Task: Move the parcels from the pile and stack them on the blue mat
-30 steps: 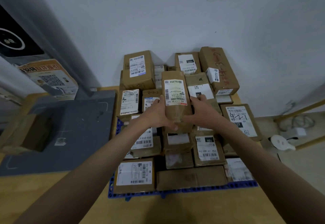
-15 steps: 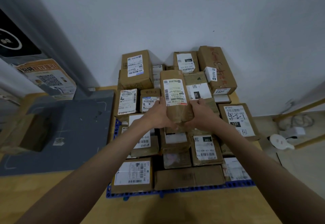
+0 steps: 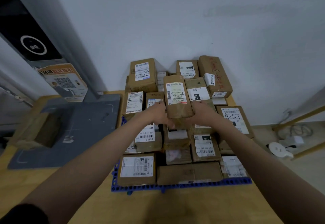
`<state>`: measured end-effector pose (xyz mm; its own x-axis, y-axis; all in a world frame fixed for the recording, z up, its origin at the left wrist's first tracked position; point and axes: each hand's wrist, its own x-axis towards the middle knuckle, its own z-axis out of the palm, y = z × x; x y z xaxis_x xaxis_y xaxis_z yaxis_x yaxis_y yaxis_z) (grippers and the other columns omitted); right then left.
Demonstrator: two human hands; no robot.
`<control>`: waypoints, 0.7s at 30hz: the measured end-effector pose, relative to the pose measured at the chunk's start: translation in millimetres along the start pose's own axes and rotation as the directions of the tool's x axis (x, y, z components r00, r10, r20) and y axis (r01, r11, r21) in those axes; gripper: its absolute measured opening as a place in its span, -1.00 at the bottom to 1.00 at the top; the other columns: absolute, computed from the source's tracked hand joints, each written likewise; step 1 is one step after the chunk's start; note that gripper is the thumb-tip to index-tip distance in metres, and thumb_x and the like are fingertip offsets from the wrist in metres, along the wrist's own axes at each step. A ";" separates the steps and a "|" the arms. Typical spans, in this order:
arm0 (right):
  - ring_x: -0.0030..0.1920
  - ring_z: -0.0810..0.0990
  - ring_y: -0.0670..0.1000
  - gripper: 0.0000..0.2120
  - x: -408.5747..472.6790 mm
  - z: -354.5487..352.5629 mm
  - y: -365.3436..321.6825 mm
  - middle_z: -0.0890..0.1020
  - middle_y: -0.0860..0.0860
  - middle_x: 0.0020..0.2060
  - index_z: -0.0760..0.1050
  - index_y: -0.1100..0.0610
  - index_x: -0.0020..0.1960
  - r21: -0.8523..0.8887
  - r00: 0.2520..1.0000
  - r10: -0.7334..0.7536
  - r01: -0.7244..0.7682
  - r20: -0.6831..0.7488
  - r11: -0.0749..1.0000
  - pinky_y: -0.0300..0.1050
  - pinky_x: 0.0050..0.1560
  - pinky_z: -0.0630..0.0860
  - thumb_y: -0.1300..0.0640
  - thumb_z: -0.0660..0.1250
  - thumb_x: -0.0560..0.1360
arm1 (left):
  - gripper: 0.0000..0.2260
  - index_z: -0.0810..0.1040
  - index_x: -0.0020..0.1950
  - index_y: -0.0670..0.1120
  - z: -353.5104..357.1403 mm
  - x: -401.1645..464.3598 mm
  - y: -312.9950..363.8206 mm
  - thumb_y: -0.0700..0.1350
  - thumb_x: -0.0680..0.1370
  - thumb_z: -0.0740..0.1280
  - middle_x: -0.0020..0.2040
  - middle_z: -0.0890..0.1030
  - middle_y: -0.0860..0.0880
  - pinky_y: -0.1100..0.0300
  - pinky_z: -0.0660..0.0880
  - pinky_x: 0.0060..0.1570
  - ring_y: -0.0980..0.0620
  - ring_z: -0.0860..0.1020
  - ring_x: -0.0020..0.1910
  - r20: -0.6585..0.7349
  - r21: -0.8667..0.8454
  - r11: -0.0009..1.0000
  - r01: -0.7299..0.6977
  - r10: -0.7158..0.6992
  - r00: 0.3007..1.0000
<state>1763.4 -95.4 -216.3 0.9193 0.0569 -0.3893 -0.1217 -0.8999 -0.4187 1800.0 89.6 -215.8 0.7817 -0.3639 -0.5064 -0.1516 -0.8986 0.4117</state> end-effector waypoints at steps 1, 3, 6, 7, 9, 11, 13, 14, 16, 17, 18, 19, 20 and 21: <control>0.29 0.42 0.15 -0.38 -5.6 -2.5 -2.7 0.37 0.15 0.36 0.36 0.16 0.34 -0.021 1.000 -0.010 0.010 0.001 1.000 0.11 0.28 0.45 -0.11 0.44 0.40 | -0.04 0.16 0.52 -0.18 -2.8 -7.0 -1.5 0.12 0.31 0.58 0.12 0.50 -0.11 0.10 0.58 -0.17 -0.04 0.57 -0.05 0.001 0.020 1.000 0.019 -0.019 1.000; 0.36 0.34 0.17 -0.45 -16.2 -5.9 -8.3 0.40 0.15 0.34 0.37 0.15 0.34 -0.050 0.999 -0.032 0.031 -0.020 0.998 0.12 0.27 0.44 -0.05 0.40 0.43 | -0.03 0.11 0.52 -0.24 -7.5 -19.7 -6.7 0.13 0.34 0.56 0.00 0.58 -0.15 0.09 0.55 -0.23 -0.05 0.58 -0.19 -0.011 0.049 0.997 0.055 -0.055 0.998; 0.38 0.30 0.15 -0.52 -30.1 -5.7 -18.0 0.43 0.12 0.29 0.35 0.13 0.34 -0.068 0.996 -0.059 0.055 -0.063 0.996 0.11 0.24 0.44 0.05 0.34 0.47 | -0.15 0.23 0.49 -0.22 -11.5 -39.6 -20.7 0.14 0.38 0.53 0.27 0.51 -0.18 0.13 0.54 -0.21 -0.05 0.56 -0.08 -0.051 0.050 0.996 0.068 -0.065 0.997; 0.36 0.33 0.15 -0.51 -34.1 -4.6 -22.2 0.41 0.12 0.31 0.34 0.12 0.36 -0.074 0.996 -0.066 0.061 -0.064 0.995 0.12 0.24 0.45 0.03 0.34 0.48 | -0.13 0.19 0.52 -0.19 -10.9 -47.1 -27.4 0.15 0.39 0.52 0.37 0.42 -0.14 0.12 0.57 -0.10 -0.05 0.54 0.04 -0.065 0.043 0.997 0.062 -0.059 0.996; 0.32 0.39 0.16 -0.46 -42.5 0.3 -32.9 0.39 0.11 0.33 0.33 0.11 0.39 -0.086 0.994 -0.094 0.088 -0.061 0.992 0.10 0.24 0.45 -0.03 0.36 0.47 | -0.09 0.10 0.57 -0.13 -7.9 -63.6 -42.0 0.18 0.41 0.49 0.50 0.28 -0.12 0.03 0.48 0.23 -0.10 0.42 0.33 -0.086 0.064 0.997 0.050 -0.045 0.995; 0.26 0.45 0.15 -0.50 -50.3 7.8 -47.3 0.45 0.10 0.26 0.41 0.11 0.32 -0.101 0.989 -0.132 0.125 -0.062 0.987 0.06 0.21 0.46 -0.04 0.38 0.45 | -0.08 0.09 0.58 -0.11 -4.2 -80.3 -57.9 0.20 0.41 0.48 0.53 0.25 -0.12 -0.02 0.34 0.38 -0.11 0.31 0.45 -0.094 0.095 0.993 0.063 -0.054 0.994; 0.17 0.51 0.13 -0.68 -54.7 17.5 -63.2 0.55 0.05 0.08 0.53 0.11 0.08 -0.150 0.978 -0.198 0.186 -0.063 0.971 0.02 0.12 0.50 -0.05 0.39 0.41 | -0.16 0.22 0.53 -0.07 -0.8 -95.8 -75.5 0.20 0.39 0.49 0.49 0.33 -0.08 -0.01 0.36 0.36 -0.09 0.36 0.41 -0.098 0.099 0.993 0.069 -0.059 0.993; 0.13 0.53 0.12 -0.73 -56.2 23.4 -71.0 0.57 0.03 0.01 0.53 0.10 -0.01 -0.179 0.975 -0.217 0.204 -0.055 0.962 -0.01 0.06 0.51 -0.06 0.40 0.39 | -0.20 0.27 0.50 -0.05 1.1 -103.8 -85.0 0.20 0.38 0.51 0.46 0.38 -0.06 0.03 0.38 0.33 -0.07 0.40 0.37 -0.108 0.093 0.993 0.073 -0.063 0.992; 0.15 0.52 0.09 -0.63 -59.6 35.6 -86.7 0.56 0.02 0.09 0.51 0.08 0.15 -0.183 0.973 -0.230 0.227 0.004 0.957 -0.01 0.07 0.51 -0.08 0.40 0.42 | -0.16 0.25 0.52 -0.04 4.5 -119.9 -103.9 0.21 0.36 0.51 0.46 0.38 -0.05 0.08 0.39 0.29 -0.08 0.41 0.36 -0.128 0.090 0.990 0.107 -0.095 0.987; 0.19 0.51 0.08 -0.51 -60.4 41.7 -94.0 0.54 0.03 0.19 0.44 0.08 0.30 -0.167 0.972 -0.233 0.237 0.038 0.957 0.01 0.12 0.52 -0.07 0.40 0.44 | -0.13 0.22 0.53 -0.06 6.1 -127.7 -113.5 0.22 0.35 0.51 0.47 0.37 -0.07 0.07 0.38 0.28 -0.09 0.40 0.37 -0.131 0.093 0.986 0.136 -0.123 0.984; 0.23 0.49 0.08 -0.42 -61.5 47.4 -101.2 0.50 0.05 0.28 0.37 0.08 0.40 -0.152 0.969 -0.241 0.248 0.061 0.957 0.02 0.17 0.51 -0.06 0.41 0.44 | -0.12 0.22 0.54 -0.06 7.6 -134.2 -123.4 0.23 0.35 0.50 0.47 0.36 -0.08 0.07 0.37 0.27 -0.10 0.40 0.37 -0.136 0.094 0.983 0.160 -0.146 0.980; 0.27 0.47 0.08 -0.37 -62.3 52.8 -108.1 0.46 0.05 0.34 0.32 0.07 0.45 -0.135 0.966 -0.247 0.256 0.078 0.957 0.03 0.21 0.50 -0.05 0.41 0.45 | -0.12 0.22 0.54 -0.07 9.1 -140.3 -133.5 0.23 0.36 0.50 0.47 0.36 -0.08 0.09 0.38 0.25 -0.09 0.40 0.37 -0.140 0.085 0.981 0.176 -0.163 0.977; 0.30 0.46 0.09 -0.35 -62.8 58.0 -115.0 0.43 0.06 0.37 0.29 0.07 0.47 -0.126 0.964 -0.250 0.261 0.096 0.957 0.03 0.24 0.49 -0.05 0.41 0.45 | -0.13 0.21 0.54 -0.07 10.3 -146.3 -143.5 0.22 0.37 0.50 0.46 0.37 -0.08 0.11 0.40 0.22 -0.08 0.41 0.36 -0.141 0.063 0.980 0.188 -0.178 0.974; 0.31 0.45 0.10 -0.34 -62.8 62.9 -122.2 0.42 0.07 0.37 0.28 0.06 0.48 -0.127 0.960 -0.254 0.268 0.115 0.955 0.03 0.25 0.48 -0.05 0.41 0.45 | -0.13 0.20 0.54 -0.07 11.7 -152.6 -153.4 0.21 0.37 0.50 0.45 0.38 -0.09 0.12 0.42 0.19 -0.08 0.43 0.35 -0.139 0.032 0.980 0.198 -0.192 0.972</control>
<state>1697.0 38.2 -192.3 0.8707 0.3328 -0.3621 0.1774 -0.8992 -0.4000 1696.9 280.2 -210.6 0.8725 -0.1475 -0.4658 -0.0134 -0.9602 0.2790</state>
